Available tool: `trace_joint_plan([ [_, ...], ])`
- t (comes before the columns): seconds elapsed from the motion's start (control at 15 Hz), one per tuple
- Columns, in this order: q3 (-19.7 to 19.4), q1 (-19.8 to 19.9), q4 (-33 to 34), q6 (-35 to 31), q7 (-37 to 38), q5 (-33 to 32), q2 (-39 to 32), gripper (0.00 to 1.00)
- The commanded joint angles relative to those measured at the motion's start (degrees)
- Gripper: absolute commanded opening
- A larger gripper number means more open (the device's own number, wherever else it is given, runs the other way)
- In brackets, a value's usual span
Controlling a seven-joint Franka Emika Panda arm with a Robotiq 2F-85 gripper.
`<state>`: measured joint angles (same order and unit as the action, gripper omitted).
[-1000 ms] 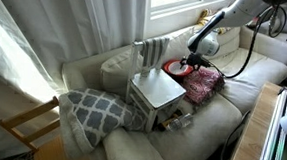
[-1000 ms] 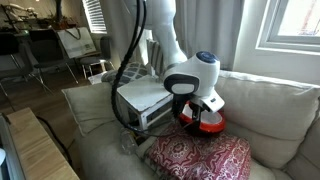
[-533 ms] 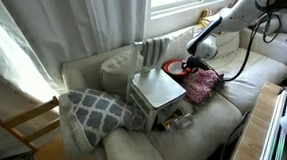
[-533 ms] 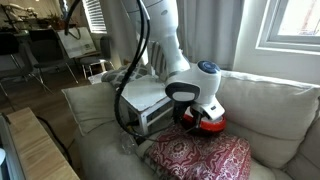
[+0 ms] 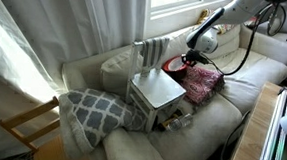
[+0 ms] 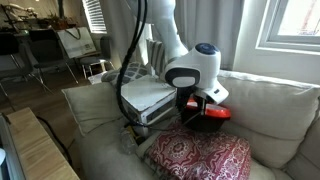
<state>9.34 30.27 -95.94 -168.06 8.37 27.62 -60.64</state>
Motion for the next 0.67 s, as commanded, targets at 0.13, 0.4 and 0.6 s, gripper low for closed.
trace_joint_plan([
  [0.13, 4.7, -0.4, -18.5, -13.3, -8.5, -2.1, 16.8, 0.03],
  [0.4, 12.3, 2.5, -27.2, -24.4, -14.1, -4.6, 24.0, 0.03],
  [0.6, 18.8, 6.4, -31.7, -32.7, -17.2, -9.2, 26.9, 0.03],
])
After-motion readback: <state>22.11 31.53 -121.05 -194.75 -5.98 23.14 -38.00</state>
